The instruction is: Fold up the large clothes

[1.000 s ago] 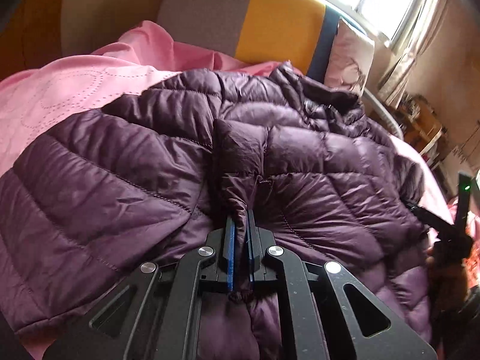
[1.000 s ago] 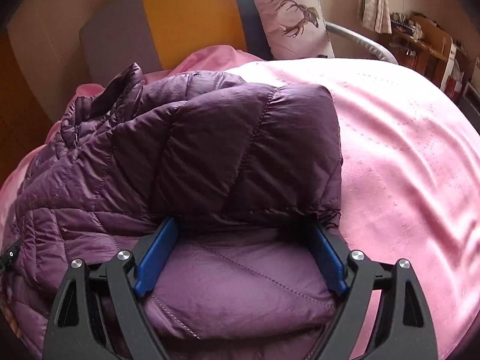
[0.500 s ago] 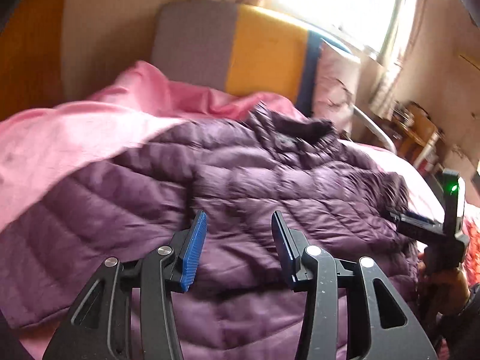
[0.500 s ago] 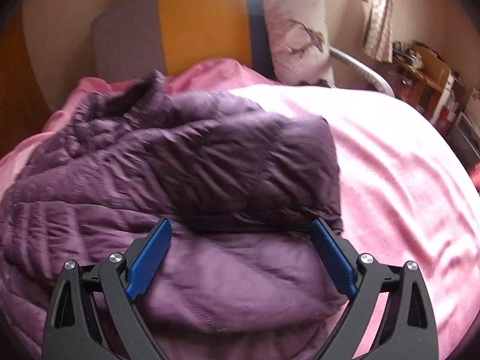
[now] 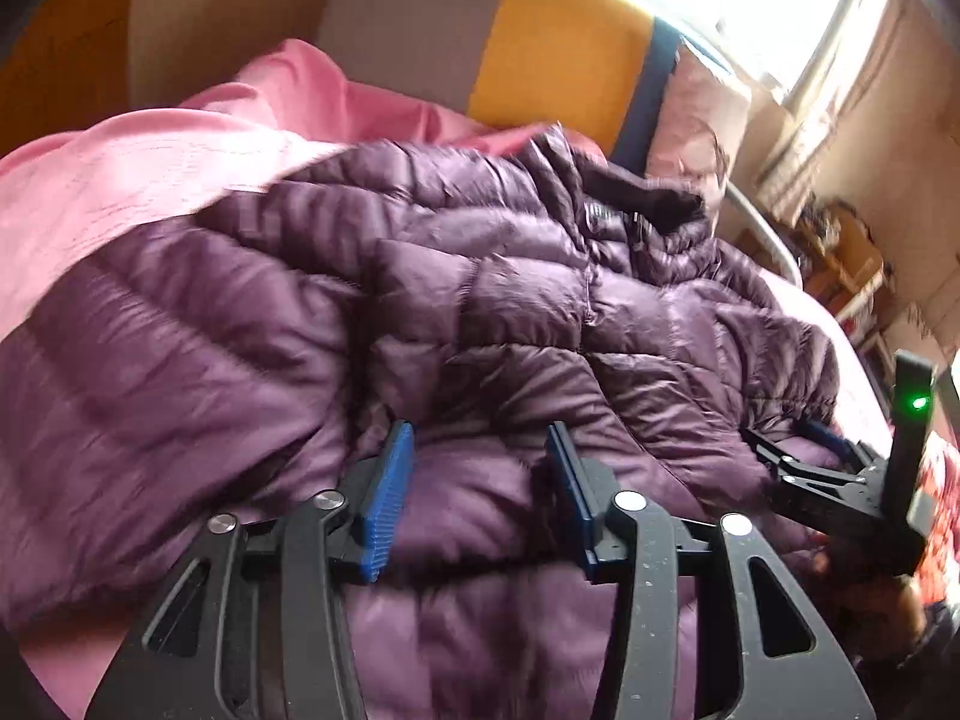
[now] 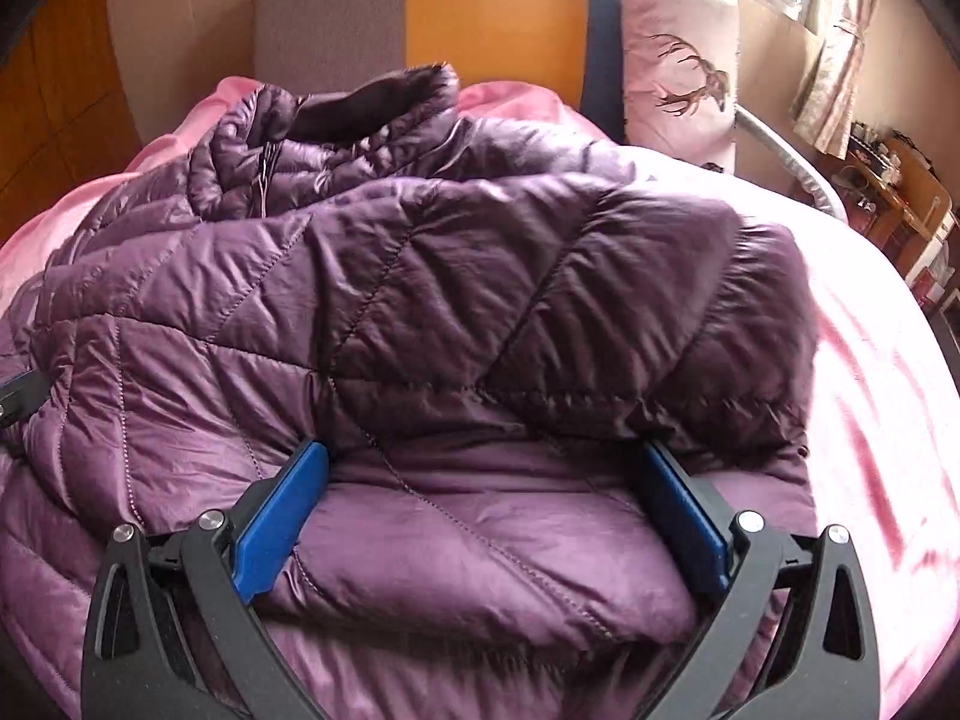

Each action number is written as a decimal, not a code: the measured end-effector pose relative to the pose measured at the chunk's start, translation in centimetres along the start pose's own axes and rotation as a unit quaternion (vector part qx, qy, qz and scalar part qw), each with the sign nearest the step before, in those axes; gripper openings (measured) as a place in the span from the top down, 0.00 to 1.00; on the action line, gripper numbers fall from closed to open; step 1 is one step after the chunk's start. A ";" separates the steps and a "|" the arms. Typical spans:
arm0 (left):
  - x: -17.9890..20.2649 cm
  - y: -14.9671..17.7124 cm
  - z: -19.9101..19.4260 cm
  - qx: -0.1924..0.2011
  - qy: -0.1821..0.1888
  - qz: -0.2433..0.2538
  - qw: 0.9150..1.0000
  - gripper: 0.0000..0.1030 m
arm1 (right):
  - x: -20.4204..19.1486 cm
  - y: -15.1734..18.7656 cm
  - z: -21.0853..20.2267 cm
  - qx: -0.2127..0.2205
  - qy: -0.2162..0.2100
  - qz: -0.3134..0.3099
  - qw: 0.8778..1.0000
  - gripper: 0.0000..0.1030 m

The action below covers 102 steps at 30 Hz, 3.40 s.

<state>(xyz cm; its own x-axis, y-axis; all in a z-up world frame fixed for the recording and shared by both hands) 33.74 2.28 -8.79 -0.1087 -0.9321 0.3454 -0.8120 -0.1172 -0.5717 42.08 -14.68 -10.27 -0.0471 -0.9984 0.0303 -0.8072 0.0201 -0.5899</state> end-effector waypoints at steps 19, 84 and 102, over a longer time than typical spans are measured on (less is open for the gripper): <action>-27.7 10.7 -18.7 0.129 -0.068 -0.368 0.918 0.27 | -0.3 12.8 -10.6 -0.001 -0.070 0.047 0.996 0.02; -2.2 11.3 -9.5 0.032 -0.078 0.018 0.996 0.31 | -10.5 5.7 -8.0 -0.015 -0.244 0.029 0.969 0.44; -4.2 9.0 -8.9 0.023 -0.118 -0.016 0.993 0.31 | -6.3 -1.8 -17.3 0.135 -0.184 -0.006 0.974 0.85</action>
<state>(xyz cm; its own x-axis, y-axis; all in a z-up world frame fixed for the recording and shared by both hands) 21.83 8.18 -8.79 0.0589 -0.9814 0.1828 -0.7859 -0.1585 -0.5977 33.61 -7.50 4.57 0.2153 -0.9505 -0.2239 -0.6196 0.0442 -0.7837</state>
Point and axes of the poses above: each gripper's, at about its wrist camera, not at the fingertips, and z roughly the way its jaws point, x to its right, y to its underside, the point moved 2 cm from there along z, roughly the way its jaws point, and after that the axes turned 3 degrees about -z, right-handed, at the moved point
